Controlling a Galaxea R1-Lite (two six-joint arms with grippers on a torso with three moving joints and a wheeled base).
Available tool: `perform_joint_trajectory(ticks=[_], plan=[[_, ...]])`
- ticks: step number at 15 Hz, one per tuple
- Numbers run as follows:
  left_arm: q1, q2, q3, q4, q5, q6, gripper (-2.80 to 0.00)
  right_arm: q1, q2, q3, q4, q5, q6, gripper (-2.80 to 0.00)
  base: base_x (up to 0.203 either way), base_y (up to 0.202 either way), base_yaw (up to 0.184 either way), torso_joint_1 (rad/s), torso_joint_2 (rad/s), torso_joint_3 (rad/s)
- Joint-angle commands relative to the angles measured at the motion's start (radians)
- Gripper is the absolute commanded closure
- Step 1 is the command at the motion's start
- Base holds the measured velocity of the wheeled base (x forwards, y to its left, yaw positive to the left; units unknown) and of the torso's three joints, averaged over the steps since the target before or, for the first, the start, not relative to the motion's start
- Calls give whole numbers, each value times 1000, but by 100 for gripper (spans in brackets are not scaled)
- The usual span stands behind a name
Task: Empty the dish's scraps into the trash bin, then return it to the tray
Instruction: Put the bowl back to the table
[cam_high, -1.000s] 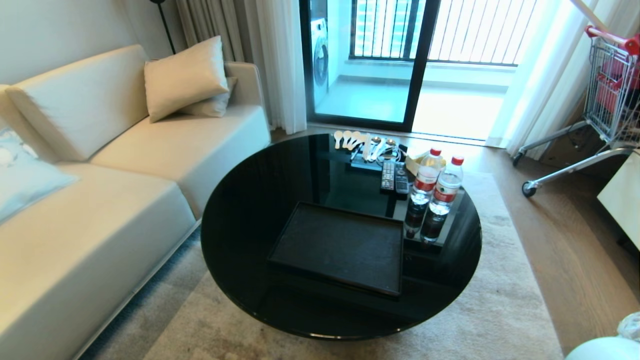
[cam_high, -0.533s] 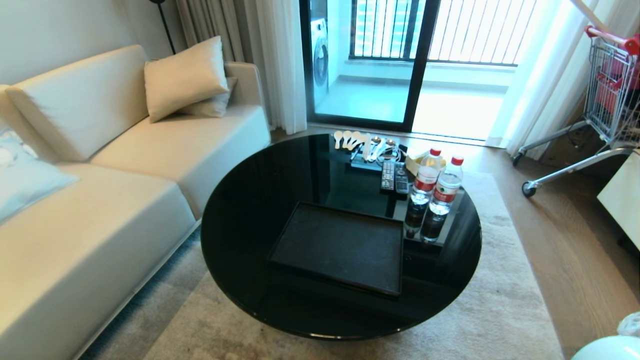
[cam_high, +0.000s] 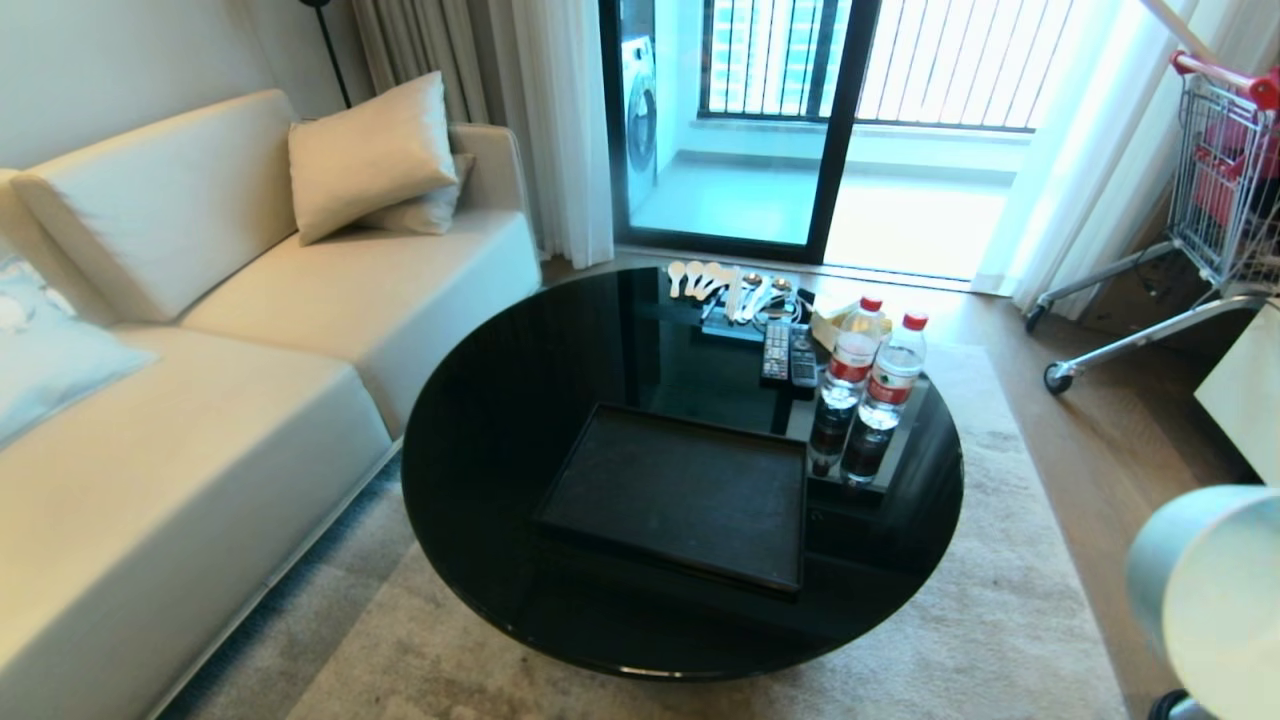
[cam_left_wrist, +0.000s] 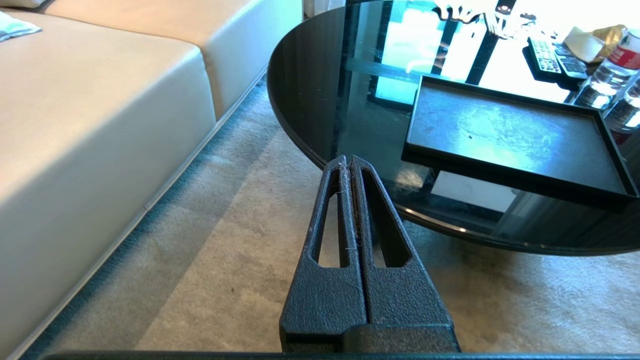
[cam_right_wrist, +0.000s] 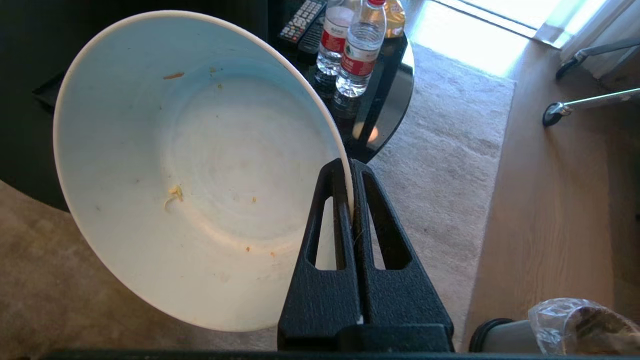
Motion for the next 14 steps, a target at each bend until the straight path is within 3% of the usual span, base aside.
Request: perform_joint_trajectory(ticks=[1,6,8,10,14], plan=[[0,0,0,0,0,-2,0,18,316,-148,0,1,-24,0,0,0,0,0,0,0],[0,0,0,0,0,-2,0,164,742,-477,5,-38,-47,0,0,0,0,0,0,0],[0,0,0,0,0,-1,0,234,883,-597,10,-106,-18,0,0,0,0,0,0,0],[0,0,0,0,0,-1,0,312,1026,-684,9,-186,42,0,0,0,0,0,0,0],[0,0,0,0,0,0,0,455,1271,-787,7,-267,265,0,0,0,0,0,0,0]])
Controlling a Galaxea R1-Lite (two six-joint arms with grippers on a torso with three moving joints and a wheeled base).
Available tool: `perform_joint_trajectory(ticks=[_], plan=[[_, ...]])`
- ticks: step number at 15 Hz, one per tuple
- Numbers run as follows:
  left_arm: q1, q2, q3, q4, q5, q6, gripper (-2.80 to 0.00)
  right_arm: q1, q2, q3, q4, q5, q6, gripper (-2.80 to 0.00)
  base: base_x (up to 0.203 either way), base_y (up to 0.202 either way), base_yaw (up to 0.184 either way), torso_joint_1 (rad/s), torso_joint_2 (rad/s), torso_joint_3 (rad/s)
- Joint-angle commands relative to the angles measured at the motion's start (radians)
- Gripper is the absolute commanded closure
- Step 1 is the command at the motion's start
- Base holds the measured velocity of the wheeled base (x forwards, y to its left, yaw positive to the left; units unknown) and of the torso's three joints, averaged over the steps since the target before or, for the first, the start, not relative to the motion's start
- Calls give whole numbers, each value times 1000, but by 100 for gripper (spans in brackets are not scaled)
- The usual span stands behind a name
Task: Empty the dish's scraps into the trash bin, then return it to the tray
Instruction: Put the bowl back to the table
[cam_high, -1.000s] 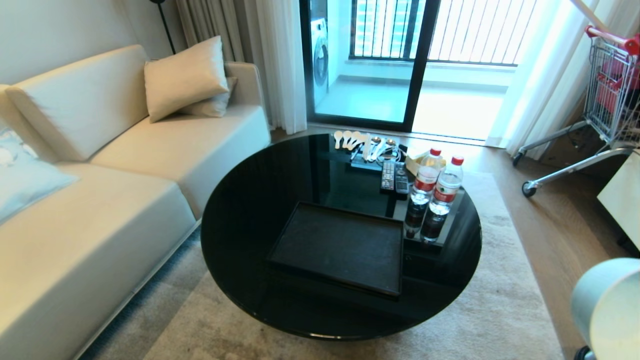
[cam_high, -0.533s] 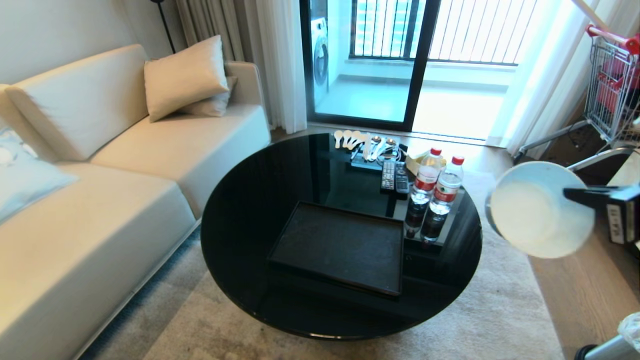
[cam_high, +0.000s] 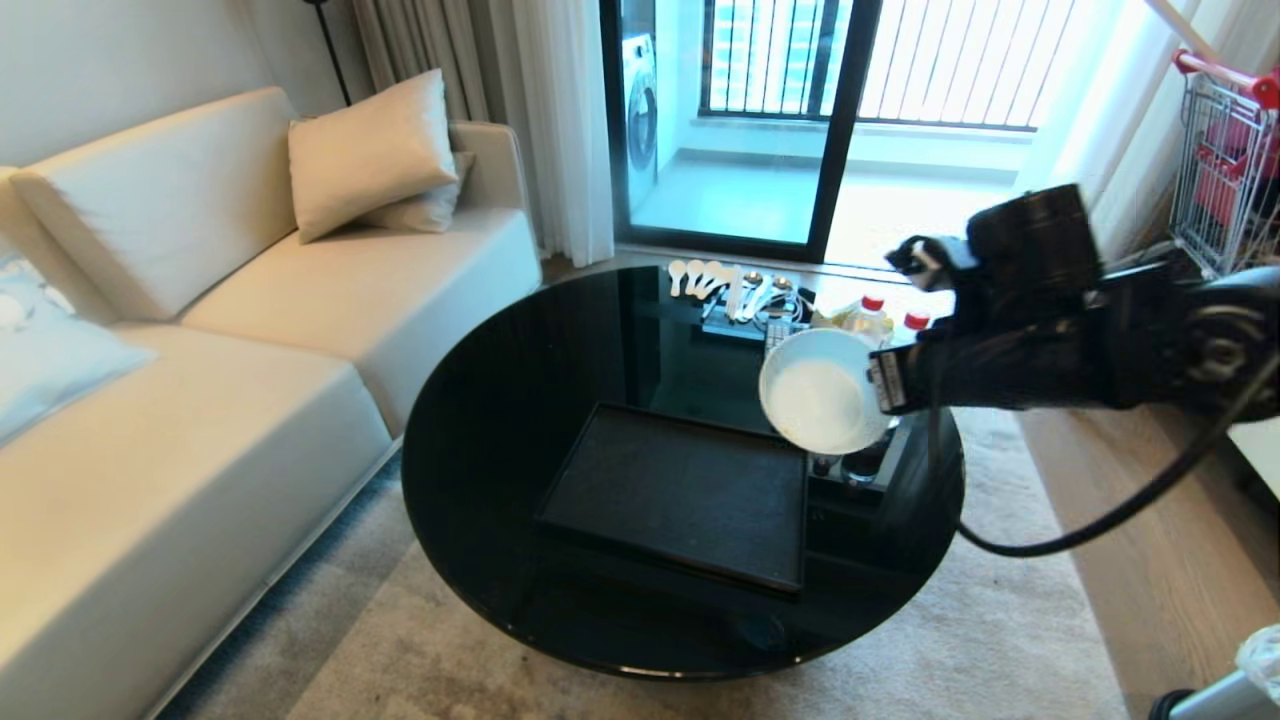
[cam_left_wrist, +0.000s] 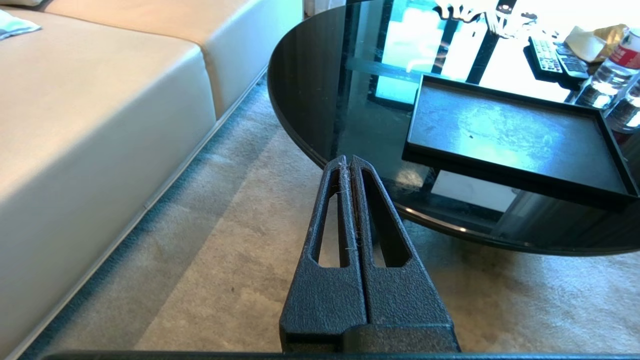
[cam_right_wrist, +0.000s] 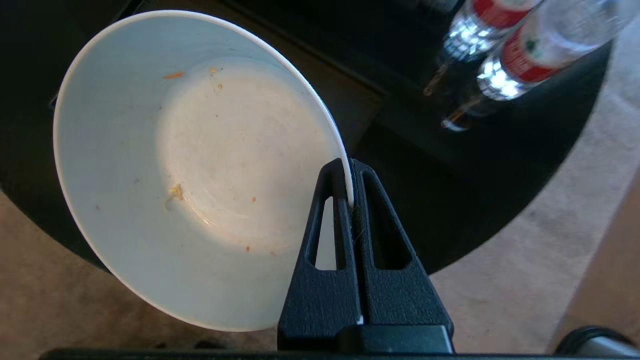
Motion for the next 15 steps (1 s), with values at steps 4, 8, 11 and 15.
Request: perform_joint_trajectory(ticks=[4,8,11,15], plan=[[0,0,0,0,1,-1,0,60,335,-67,-8,-22,272,0,0,0,0,0,0,0],[0,0,0,0,1,-2,0,75,452,-92,-71,-24,393,0,0,0,0,0,0,0],[0,0,0,0,1,-1,0,82,518,-91,-128,-25,412,0,0,0,0,0,0,0],[0,0,0,0,1,-1,0,66,578,-130,-164,-26,424,0,0,0,0,0,0,0]])
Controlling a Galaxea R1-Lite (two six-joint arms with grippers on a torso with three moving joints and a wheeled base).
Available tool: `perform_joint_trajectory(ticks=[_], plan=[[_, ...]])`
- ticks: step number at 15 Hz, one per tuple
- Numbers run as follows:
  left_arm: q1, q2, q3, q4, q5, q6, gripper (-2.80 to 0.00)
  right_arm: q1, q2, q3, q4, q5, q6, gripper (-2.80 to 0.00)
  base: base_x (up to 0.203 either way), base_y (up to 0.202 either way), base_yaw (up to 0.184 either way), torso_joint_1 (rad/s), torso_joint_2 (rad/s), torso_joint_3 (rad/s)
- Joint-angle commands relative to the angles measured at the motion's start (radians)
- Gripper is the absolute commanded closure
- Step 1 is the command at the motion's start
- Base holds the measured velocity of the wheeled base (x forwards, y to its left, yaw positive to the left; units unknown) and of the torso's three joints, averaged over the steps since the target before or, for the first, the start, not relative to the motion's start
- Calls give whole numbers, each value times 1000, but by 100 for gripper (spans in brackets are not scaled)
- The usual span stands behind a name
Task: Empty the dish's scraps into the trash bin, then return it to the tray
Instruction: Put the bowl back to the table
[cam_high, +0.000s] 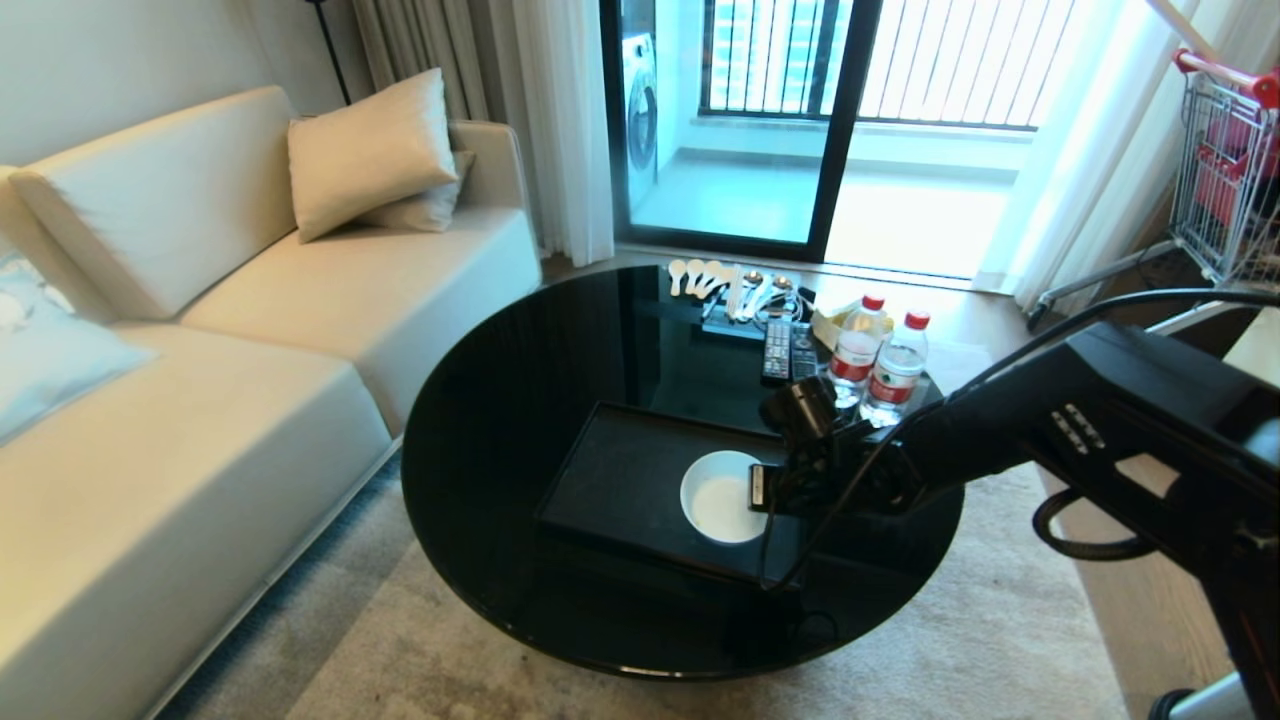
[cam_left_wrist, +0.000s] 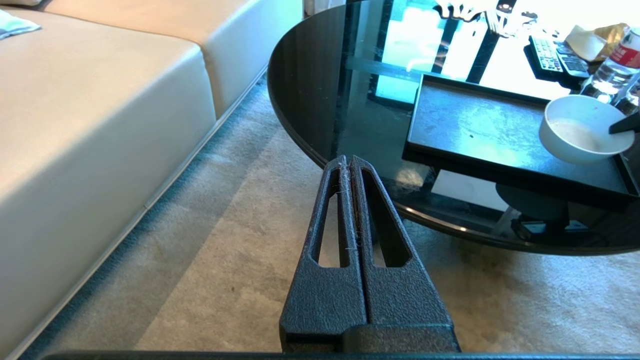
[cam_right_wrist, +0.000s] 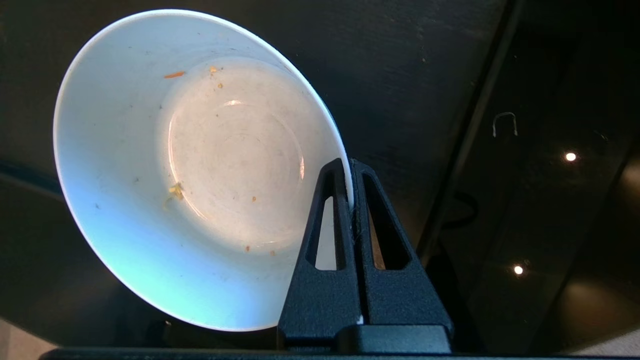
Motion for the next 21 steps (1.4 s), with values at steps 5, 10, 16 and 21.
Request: perform_joint_trajectory(ticks=[5,10,16,21], plan=[[0,0,0,0,0,-2,0,-46,104,-88,-4,-1,36,0,0,0,0,0,0,0],[0,0,0,0,0,-2,0,-94,135,-117,-6,0,86,0,0,0,0,0,0,0],[0,0,0,0,0,-1,0,-102,130,-134,-1,1,129,-280,0,0,0,0,0,0],[0,0,0,0,0,-1,0,-101,93,-127,-4,1,139,-280,0,0,0,0,0,0]])
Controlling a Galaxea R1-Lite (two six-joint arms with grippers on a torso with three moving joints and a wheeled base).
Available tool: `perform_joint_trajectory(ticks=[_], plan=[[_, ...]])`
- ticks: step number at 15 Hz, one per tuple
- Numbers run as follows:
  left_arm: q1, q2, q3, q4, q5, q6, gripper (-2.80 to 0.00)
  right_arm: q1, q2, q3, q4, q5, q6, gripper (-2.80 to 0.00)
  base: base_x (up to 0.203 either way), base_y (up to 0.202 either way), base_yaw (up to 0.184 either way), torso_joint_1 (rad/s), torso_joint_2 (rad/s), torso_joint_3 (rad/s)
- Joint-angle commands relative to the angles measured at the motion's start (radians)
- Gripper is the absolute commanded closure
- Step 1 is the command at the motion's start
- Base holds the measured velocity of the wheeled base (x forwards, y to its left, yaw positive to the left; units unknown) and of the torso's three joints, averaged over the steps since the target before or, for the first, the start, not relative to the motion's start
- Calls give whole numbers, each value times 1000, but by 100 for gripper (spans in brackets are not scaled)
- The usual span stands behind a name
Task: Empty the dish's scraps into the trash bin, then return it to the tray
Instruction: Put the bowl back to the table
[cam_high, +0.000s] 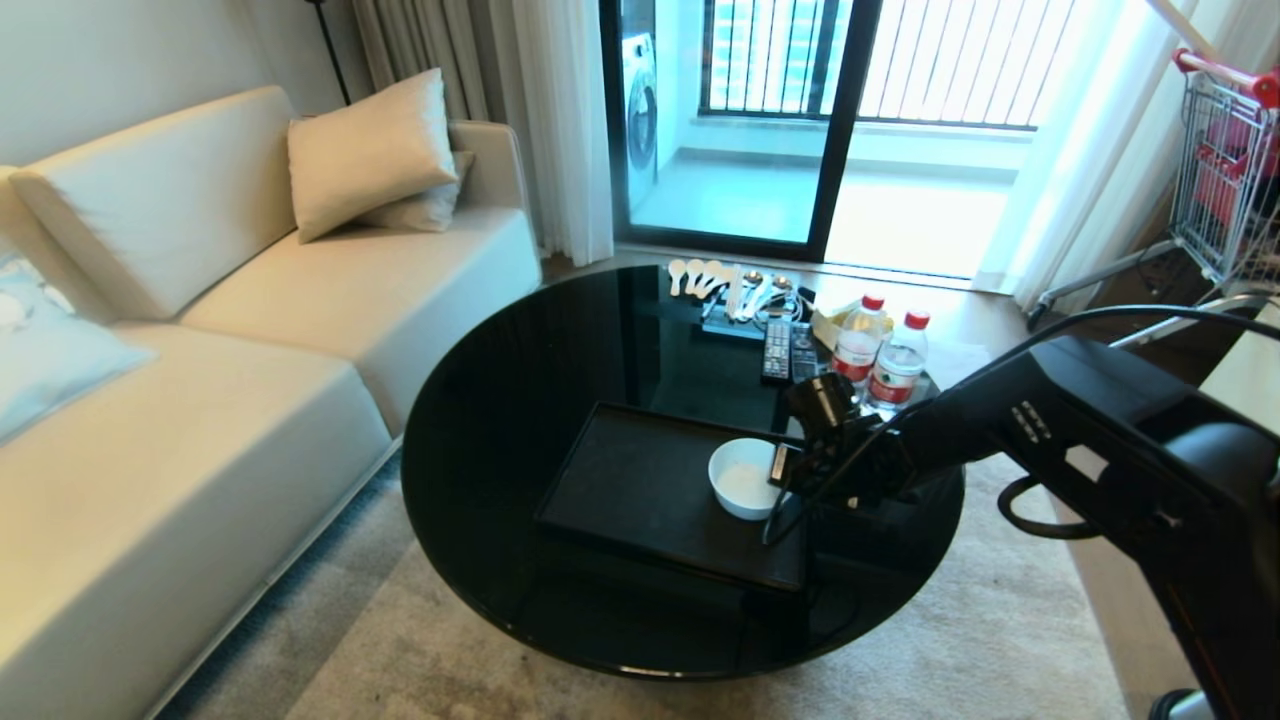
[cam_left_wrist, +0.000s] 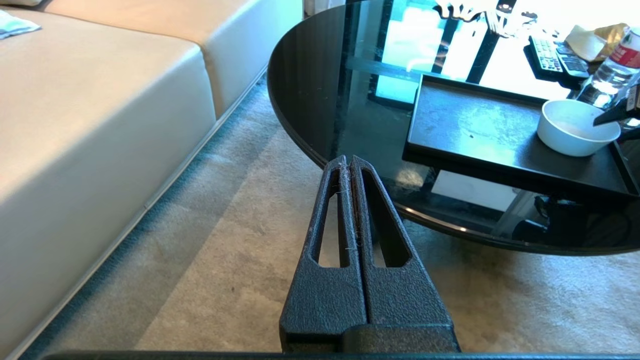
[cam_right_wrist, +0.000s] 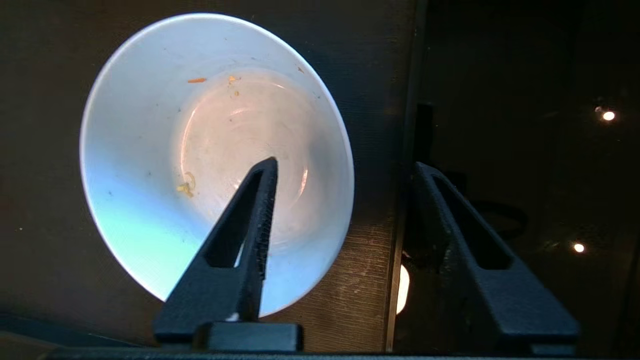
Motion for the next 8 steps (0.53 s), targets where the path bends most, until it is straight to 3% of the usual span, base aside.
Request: perform_joint_trajectory(ticks=[1,5,8], plan=[[0,0,0,0,1,-1,0,3,-45,7,-2,-1,2,-280,0,0,0,0,0,0],[0,0,0,0,1,-1,0,28,-185,67,-9,-6,-11,-280,0,0,0,0,0,0],[0,0,0,0,1,-2,0,38,-360,137,-11,-8,-69,-280,0,0,0,0,0,0]])
